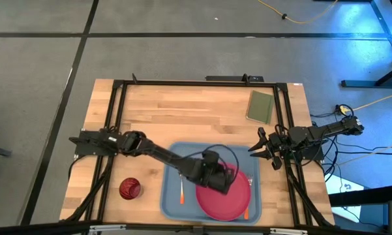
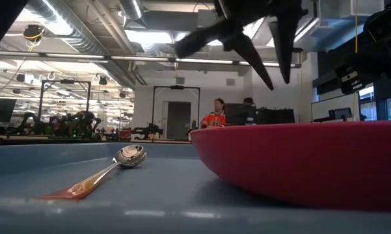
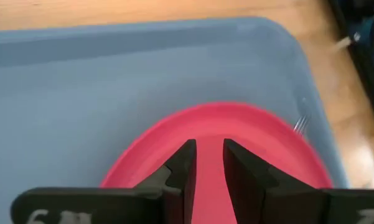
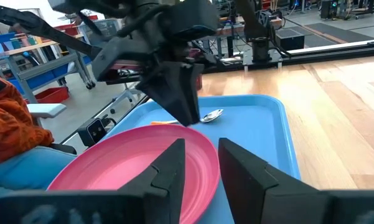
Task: Pick and place plate/cup/fork/spoon on tray
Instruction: Adjust the pink plate on the blue serving tray
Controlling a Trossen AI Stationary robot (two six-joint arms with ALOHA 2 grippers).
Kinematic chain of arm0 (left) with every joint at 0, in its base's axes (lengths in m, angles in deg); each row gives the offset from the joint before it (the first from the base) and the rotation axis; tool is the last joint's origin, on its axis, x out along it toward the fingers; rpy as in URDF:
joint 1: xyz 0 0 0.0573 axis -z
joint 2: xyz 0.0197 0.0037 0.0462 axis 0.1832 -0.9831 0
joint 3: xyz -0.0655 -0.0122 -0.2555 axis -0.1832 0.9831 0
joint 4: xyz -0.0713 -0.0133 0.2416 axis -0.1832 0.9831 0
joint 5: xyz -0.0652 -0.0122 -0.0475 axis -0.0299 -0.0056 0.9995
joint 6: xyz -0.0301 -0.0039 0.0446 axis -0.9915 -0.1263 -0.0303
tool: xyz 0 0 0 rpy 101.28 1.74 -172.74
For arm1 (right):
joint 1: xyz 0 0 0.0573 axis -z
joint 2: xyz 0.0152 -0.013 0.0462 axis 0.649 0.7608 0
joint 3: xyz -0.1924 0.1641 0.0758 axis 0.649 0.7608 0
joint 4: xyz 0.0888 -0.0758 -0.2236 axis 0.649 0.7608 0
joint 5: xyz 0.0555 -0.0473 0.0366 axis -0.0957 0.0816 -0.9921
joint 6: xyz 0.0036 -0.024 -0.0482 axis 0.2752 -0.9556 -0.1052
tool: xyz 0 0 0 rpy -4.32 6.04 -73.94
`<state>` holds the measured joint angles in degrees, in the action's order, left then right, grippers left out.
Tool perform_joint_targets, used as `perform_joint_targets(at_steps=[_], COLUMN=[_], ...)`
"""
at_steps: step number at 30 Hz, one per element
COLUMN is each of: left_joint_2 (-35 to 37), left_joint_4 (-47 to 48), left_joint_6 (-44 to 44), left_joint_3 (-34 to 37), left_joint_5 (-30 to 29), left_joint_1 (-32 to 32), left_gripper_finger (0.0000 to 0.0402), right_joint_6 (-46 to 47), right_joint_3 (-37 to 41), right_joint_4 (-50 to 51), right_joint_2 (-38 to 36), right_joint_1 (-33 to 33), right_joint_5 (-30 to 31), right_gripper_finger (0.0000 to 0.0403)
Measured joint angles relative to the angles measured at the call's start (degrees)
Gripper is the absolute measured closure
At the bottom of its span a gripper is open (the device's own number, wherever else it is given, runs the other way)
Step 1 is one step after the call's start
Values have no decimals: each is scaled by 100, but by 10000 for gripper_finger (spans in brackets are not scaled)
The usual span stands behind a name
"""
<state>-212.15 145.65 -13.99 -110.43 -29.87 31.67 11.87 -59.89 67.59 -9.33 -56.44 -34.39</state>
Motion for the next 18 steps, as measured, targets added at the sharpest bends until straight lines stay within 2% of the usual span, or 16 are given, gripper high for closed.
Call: perform_joint_targets(at_steps=[5, 11, 18], left_joint_2=[0, -53, -380], left_joint_4=[521, 405, 325], left_joint_6=[-682, -505, -1147], left_joint_3=[-4, -8, 7], left_joint_5=[310, 864, 1281], left_joint_1=[156, 255, 335], left_gripper_finger=[328, 328, 328], right_joint_6=[0, 0, 0], right_joint_3=[1, -1, 0], right_joint_4=[0, 0, 2], right_joint_2=[0, 0, 0], right_joint_1=[0, 0, -2], right_joint_5=[1, 1, 1], right_gripper_finger=[301, 301, 301])
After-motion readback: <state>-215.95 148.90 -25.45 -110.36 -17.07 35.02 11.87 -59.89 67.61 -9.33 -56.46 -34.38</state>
